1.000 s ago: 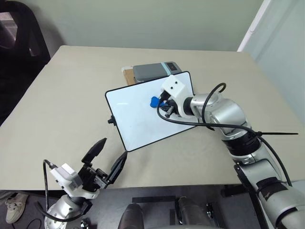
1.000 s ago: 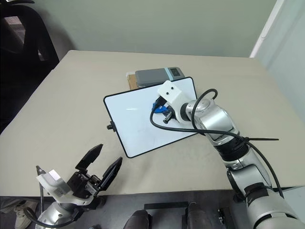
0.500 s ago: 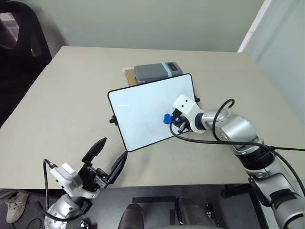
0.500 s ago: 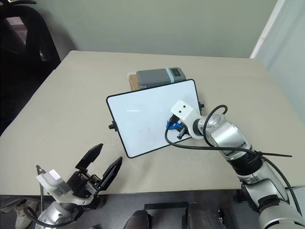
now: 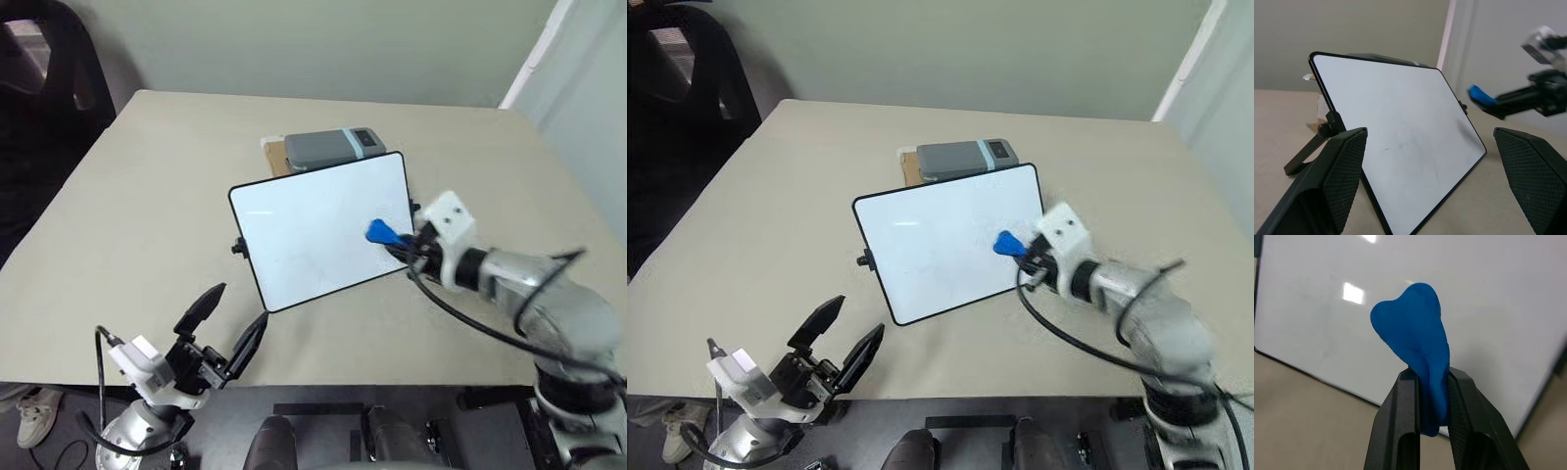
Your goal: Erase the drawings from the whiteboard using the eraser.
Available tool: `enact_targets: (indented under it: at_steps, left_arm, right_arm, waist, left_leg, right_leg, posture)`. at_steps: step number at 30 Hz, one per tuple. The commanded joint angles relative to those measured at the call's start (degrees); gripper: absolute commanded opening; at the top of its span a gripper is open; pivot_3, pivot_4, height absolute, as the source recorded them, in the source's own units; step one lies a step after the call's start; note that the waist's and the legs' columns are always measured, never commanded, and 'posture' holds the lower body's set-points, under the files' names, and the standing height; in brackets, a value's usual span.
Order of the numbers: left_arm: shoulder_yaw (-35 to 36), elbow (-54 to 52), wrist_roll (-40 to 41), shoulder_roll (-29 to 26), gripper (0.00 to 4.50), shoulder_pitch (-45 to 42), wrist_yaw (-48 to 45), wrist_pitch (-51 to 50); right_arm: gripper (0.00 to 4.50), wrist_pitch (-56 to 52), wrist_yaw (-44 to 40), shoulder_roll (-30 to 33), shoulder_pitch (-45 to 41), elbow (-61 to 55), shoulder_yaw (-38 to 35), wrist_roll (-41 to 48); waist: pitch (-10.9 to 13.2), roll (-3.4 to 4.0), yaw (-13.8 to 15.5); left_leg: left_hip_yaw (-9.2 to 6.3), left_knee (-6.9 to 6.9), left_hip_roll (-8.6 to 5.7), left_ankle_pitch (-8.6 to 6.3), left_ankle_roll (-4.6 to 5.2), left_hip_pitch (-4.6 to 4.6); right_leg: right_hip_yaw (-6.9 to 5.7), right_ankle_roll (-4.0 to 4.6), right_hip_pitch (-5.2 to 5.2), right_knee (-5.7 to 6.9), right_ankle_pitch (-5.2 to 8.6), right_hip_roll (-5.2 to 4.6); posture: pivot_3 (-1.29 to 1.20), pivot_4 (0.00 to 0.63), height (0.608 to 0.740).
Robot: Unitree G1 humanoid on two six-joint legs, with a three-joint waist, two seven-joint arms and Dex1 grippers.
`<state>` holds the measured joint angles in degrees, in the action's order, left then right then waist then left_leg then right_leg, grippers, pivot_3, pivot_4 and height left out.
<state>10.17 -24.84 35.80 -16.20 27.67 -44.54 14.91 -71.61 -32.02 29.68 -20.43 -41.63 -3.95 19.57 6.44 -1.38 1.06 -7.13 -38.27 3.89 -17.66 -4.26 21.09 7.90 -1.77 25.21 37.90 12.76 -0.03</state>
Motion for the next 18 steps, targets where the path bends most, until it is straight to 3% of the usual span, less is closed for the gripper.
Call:
enact_targets:
  at_steps: [1,6,11,18]
  left_arm:
    - [-0.57,-2.24,-0.29,0.2,4.5,0.49,-0.06,0.61]
    - [-1.37,-2.38,-0.62,0.25,4.5,0.77,-0.28,0.78]
    - [-2.51,-2.71,-1.14,0.37,4.5,0.97,-0.1,0.89]
    - [-2.95,-3.12,-1.3,0.63,4.5,1.37,-0.02,0.93]
  right_arm:
    - [0.45,-0.04,0.9,1.61,5.94,-5.31,-8.06,0.98]
    - [0.45,-5.13,4.18,3.83,13.63,-2.14,-17.47,-1.23]
    - [0.45,-8.65,5.08,4.23,15.49,-0.13,-19.66,-0.34]
    - [2.8,-7.84,5.1,3.75,15.21,0.57,-19.35,0.42]
  waist:
    - [0.0,0.0,-0.03]
    - [0.02,0.0,-0.21]
    - [0.06,0.08,-0.59]
    - [0.07,0.11,-0.51]
  left_leg:
    - [0.03,-0.02,0.0,-0.04,0.01,-0.01]
    - [0.04,-0.02,0.0,-0.15,0.21,-0.13]
    - [0.03,-0.01,0.0,-0.19,0.36,-0.16]
    - [0.03,0.02,0.0,-0.34,0.65,-0.13]
  right_leg:
    - [0.02,0.0,-0.03,0.0,0.02,0.0]
    - [0.02,-0.11,-0.44,0.0,0.13,0.0]
    - [0.03,-0.14,-0.43,0.03,0.16,0.02]
    - [0.03,-0.35,-0.39,0.02,0.29,0.03]
  posture:
    - [0.0,0.15,0.74]
    - [0.0,0.15,0.74]
    - [0.0,0.15,0.74]
    - [0.0,0.15,0.74]
